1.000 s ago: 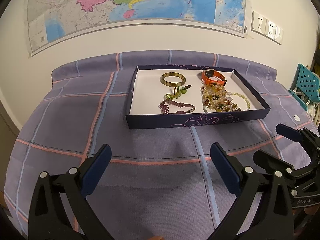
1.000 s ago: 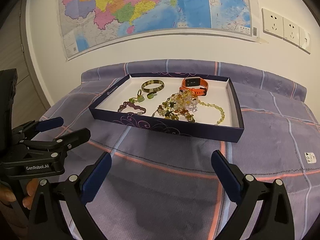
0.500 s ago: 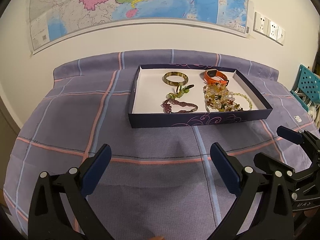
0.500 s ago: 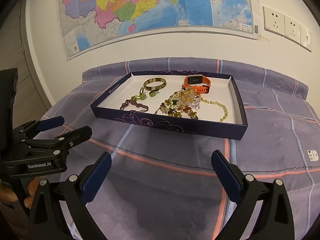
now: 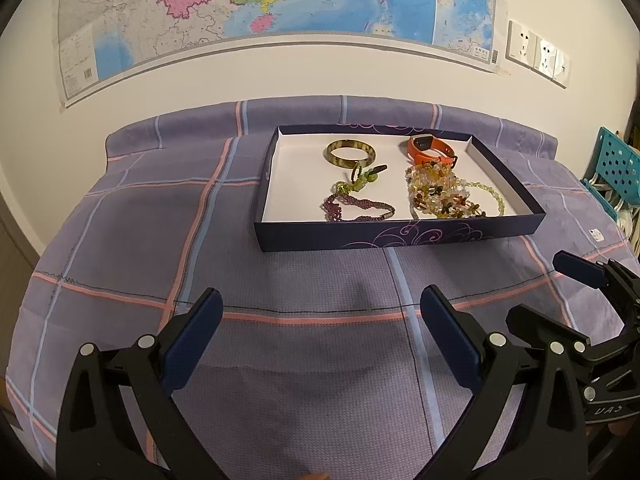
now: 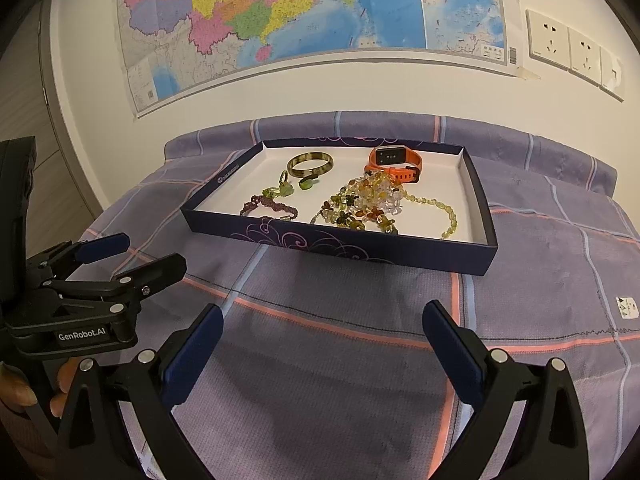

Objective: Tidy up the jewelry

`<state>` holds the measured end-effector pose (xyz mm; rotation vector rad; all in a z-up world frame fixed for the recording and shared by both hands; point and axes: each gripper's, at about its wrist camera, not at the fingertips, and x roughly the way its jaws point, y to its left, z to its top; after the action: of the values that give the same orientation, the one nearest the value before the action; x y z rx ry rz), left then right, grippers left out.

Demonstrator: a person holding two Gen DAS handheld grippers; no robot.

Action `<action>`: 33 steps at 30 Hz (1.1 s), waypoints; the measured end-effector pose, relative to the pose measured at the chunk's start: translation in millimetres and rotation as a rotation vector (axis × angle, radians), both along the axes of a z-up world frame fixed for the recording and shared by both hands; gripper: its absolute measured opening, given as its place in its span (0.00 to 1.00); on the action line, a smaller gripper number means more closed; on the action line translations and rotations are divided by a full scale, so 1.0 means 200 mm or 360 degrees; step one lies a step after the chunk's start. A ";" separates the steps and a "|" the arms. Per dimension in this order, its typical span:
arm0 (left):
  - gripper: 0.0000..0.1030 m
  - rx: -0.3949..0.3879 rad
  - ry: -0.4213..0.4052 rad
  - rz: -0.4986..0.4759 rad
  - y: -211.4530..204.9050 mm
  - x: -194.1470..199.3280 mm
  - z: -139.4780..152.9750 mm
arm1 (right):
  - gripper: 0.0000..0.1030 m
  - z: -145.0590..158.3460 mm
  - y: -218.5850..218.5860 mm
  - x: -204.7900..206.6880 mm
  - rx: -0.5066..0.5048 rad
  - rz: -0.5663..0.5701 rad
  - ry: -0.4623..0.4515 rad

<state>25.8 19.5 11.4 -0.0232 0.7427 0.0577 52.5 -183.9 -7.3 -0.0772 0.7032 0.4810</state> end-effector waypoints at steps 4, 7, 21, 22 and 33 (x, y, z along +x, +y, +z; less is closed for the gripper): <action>0.95 0.0003 -0.0001 0.0000 0.00 0.00 0.00 | 0.94 0.00 -0.01 0.00 0.0003 -0.0008 0.0001; 0.95 0.0002 0.0002 -0.0002 0.00 0.00 -0.01 | 0.94 0.00 0.00 0.00 0.0004 -0.0008 0.0002; 0.95 0.0000 0.0009 -0.0004 -0.01 0.00 -0.01 | 0.94 -0.02 -0.01 0.00 0.0006 -0.0009 0.0010; 0.95 0.0001 0.0009 -0.0006 -0.01 0.00 -0.01 | 0.94 -0.02 -0.01 0.00 0.0006 -0.0009 0.0009; 0.95 0.0000 0.0015 -0.0012 -0.02 0.01 -0.03 | 0.94 -0.02 -0.01 0.01 0.0006 -0.0012 0.0023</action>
<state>27.1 14.8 6.2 -0.0203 0.7522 0.0507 54.8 -185.4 -11.9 -0.0673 0.7163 0.4759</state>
